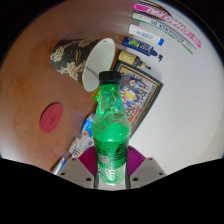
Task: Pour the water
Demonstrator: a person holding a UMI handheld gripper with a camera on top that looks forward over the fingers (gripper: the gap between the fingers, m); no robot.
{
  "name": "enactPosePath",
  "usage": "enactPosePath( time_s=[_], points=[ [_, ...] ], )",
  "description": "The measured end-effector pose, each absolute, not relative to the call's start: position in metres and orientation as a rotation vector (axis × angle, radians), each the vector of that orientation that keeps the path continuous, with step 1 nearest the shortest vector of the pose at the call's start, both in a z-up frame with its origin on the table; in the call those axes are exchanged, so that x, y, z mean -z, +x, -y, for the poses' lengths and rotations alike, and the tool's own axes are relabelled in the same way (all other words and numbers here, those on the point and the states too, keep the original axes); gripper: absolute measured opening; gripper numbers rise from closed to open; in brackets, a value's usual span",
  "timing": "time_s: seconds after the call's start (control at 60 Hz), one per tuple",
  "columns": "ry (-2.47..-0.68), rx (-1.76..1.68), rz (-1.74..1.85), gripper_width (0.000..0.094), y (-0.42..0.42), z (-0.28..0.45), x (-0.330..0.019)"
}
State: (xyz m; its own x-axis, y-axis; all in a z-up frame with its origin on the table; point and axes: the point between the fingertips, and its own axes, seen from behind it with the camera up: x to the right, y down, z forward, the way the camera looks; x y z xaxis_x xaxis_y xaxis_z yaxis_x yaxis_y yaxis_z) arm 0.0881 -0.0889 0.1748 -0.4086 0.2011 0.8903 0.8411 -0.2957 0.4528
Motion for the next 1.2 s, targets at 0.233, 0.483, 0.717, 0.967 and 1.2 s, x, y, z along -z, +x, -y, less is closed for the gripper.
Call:
enactPosePath(
  time_s=[0.233,0.483,0.717,0.967,1.2],
  points=[
    [-1.63,1.441,1.162,0.035,0.096,0.102,-0.176],
    [-1.844,0.697,0.567,0.0349,0.051,0.101,-0.19],
    [-1.873,0.117,0.19,0.0351,0.038,0.089,-0.166],
    [-1.902,-0.065,-0.003,0.035,0.068,0.074,-0.111],
    [-1.884,-0.082,-0.024,0.0379,0.08,0.071,-0.079]
  ],
)
